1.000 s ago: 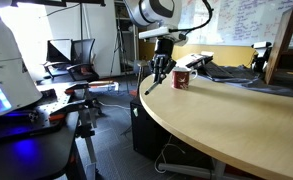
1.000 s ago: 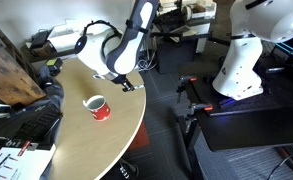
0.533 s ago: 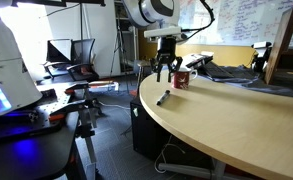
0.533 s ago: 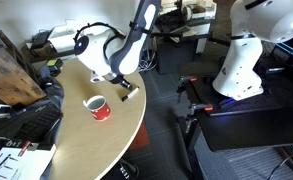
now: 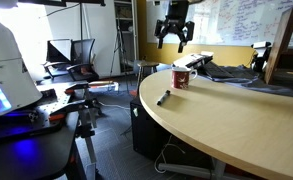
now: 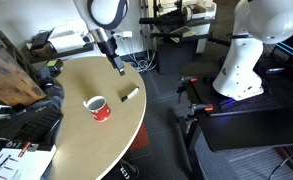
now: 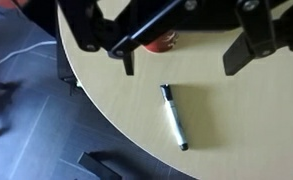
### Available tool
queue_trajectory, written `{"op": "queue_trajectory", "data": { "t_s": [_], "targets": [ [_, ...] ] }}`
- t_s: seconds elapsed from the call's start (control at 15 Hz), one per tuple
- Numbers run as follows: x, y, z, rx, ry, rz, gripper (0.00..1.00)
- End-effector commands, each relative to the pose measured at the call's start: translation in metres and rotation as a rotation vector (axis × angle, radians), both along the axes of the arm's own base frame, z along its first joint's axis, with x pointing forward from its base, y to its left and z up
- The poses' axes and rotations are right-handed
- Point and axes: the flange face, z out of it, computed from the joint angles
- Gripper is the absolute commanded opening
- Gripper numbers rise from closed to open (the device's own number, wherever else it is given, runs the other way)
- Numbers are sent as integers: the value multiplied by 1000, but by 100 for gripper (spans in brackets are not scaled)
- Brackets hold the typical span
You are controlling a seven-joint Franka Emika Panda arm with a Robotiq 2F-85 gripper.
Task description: Place the marker on the desk
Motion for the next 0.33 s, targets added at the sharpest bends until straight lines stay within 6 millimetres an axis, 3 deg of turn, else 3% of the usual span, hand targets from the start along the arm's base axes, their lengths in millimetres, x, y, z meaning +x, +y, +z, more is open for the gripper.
{"op": "queue_trajectory", "data": {
  "t_s": [0.0,0.13,0.27],
  "targets": [
    [-25,0,43,114,-102,-149,100],
    [-34,6,62,163,-170,-217,100],
    [-38,12,66,147,-172,-245,100]
  ]
}}
